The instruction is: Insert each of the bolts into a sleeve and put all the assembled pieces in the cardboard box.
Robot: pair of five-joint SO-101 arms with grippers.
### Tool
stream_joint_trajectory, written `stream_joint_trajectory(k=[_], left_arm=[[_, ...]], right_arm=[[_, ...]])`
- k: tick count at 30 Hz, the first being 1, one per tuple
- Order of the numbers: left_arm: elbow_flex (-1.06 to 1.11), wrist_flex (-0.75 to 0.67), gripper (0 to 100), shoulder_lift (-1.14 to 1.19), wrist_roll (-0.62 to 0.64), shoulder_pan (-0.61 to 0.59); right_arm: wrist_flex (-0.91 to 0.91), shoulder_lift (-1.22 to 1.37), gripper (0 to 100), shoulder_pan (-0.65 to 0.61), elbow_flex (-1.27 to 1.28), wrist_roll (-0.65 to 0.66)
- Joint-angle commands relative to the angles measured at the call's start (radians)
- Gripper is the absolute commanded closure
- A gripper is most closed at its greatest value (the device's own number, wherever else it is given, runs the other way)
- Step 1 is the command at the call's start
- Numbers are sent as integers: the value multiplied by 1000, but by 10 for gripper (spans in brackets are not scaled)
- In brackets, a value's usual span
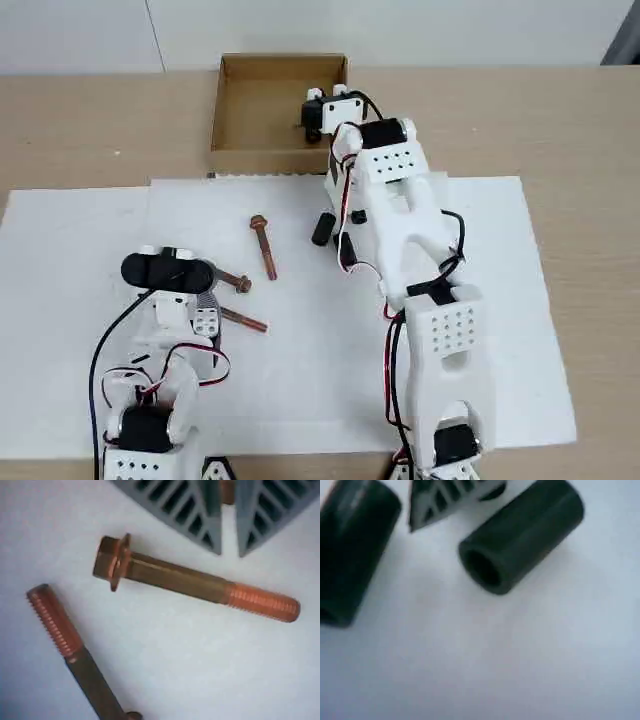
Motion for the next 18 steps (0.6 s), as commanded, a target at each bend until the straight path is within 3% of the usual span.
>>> stream_joint_trajectory(k=[1, 11, 18], left_arm=[[-7, -20, 994, -11, 0, -6], [-7, -20, 994, -11, 0, -6], [-7, -20, 994, -11, 0, -6]], right_arm=[[-21, 7, 823, 12, -6, -5], [-22, 59, 826, 5, -6, -5], [-36, 76, 982, 5, -6, -5]])
